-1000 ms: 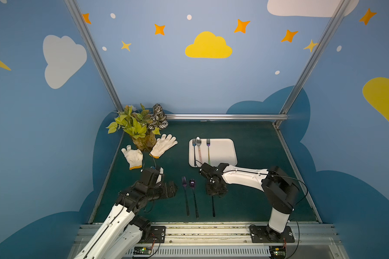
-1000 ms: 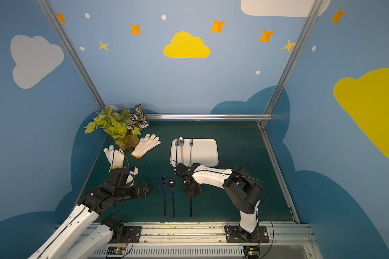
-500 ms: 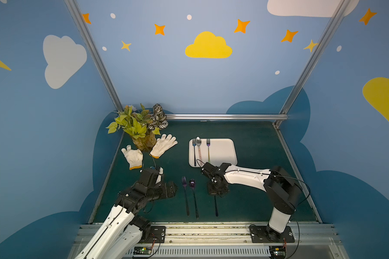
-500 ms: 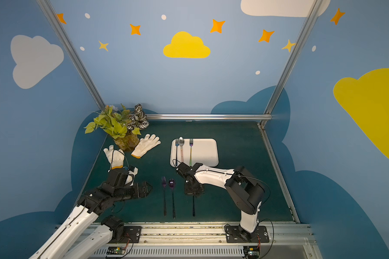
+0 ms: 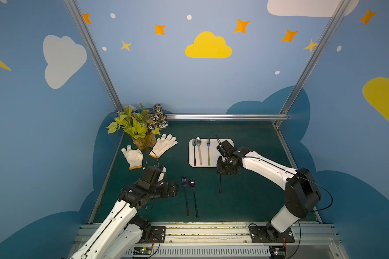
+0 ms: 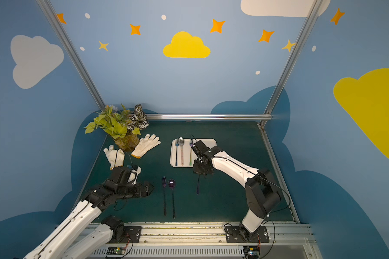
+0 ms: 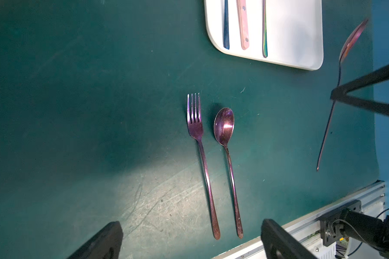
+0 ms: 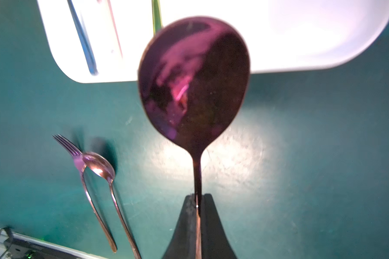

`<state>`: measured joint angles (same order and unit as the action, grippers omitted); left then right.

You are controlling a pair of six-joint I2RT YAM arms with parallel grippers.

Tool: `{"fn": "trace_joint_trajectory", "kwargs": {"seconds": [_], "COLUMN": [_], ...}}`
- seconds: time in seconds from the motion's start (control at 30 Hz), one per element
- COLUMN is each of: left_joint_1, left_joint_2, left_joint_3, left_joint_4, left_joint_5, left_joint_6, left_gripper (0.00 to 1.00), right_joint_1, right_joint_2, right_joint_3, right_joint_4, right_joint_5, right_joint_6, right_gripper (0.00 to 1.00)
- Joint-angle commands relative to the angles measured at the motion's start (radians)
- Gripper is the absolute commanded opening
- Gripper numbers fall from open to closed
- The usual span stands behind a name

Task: Set the spoon and fork side by side
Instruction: Pick up the spoon from the center of the board, then place the spoon on the tray.

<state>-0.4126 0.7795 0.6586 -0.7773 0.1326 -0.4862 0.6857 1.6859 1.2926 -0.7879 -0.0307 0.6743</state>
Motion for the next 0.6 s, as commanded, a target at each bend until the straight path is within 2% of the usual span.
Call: {"fn": "trace_joint_trajectory", "kwargs": {"seconds": [0.0,0.23,0.43,0.57], "left_joint_1": [-0.005,-0.013,-0.022,-0.022], "left_joint_2": [0.049,0.154,0.135,0.099], "left_joint_3": [0.066,0.098,0.061,0.033], "left_joint_4": [0.066,0.128,0.129,0.122], "left_joint_5": [0.005,0.041,0.046,0.033], "left_joint_6": [0.117,0.179,0.207,0.209], "left_gripper": [1.00,1.00,1.00,1.00], "right_joint_1": [-0.048,-0.143,-0.172,-0.179], "right_joint_2": [0.089,0.340,0.555,0.650], "right_joint_3": [0.117,0.443,0.736,0.868], "right_joint_4": [-0.079,-0.157,-0.247,-0.278], "right_joint_5": [-0.036,-0.050,-0.041,-0.038], "right_joint_6": [-0.117,-0.213,-0.252,-0.250], "right_gripper": [0.00,0.00,0.00,0.00]}}
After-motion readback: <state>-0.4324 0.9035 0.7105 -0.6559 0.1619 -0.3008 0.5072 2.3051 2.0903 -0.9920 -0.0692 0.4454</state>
